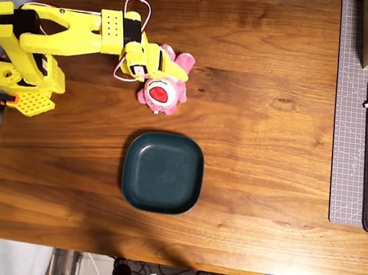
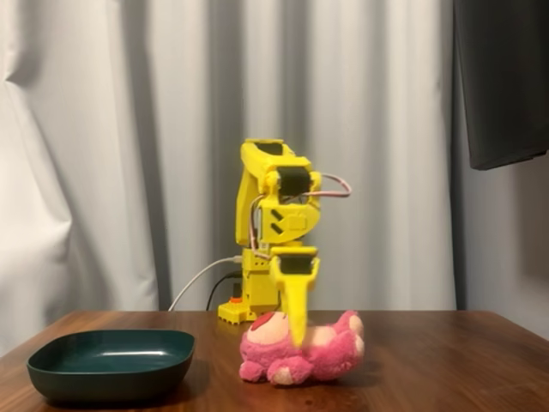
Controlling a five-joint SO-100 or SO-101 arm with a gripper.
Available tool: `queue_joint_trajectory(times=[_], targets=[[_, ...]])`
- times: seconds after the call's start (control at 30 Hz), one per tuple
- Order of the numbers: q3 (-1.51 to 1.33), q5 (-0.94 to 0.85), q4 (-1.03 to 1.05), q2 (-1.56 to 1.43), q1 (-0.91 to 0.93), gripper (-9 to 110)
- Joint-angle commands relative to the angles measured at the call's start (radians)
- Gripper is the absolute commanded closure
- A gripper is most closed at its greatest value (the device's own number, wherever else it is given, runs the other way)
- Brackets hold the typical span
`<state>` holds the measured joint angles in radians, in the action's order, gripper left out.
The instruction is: Grasp a strawberry bear and put it in the bin.
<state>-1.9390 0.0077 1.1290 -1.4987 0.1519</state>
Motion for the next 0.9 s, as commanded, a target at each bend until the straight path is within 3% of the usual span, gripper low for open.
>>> queue_joint_trajectory(times=[0.0,0.3,0.37,0.43,0.67,0.87], targets=[[0.037,0.009,-0.006,0.015,-0.049,71],[0.051,0.009,-0.006,0.035,-0.032,72],[0.052,0.009,-0.006,0.035,-0.021,81],[0.06,0.009,-0.006,0.037,-0.012,101],[0.133,0.011,0.074,0.028,0.0,101],[0.261,0.052,0.295,-0.328,0.025,102]])
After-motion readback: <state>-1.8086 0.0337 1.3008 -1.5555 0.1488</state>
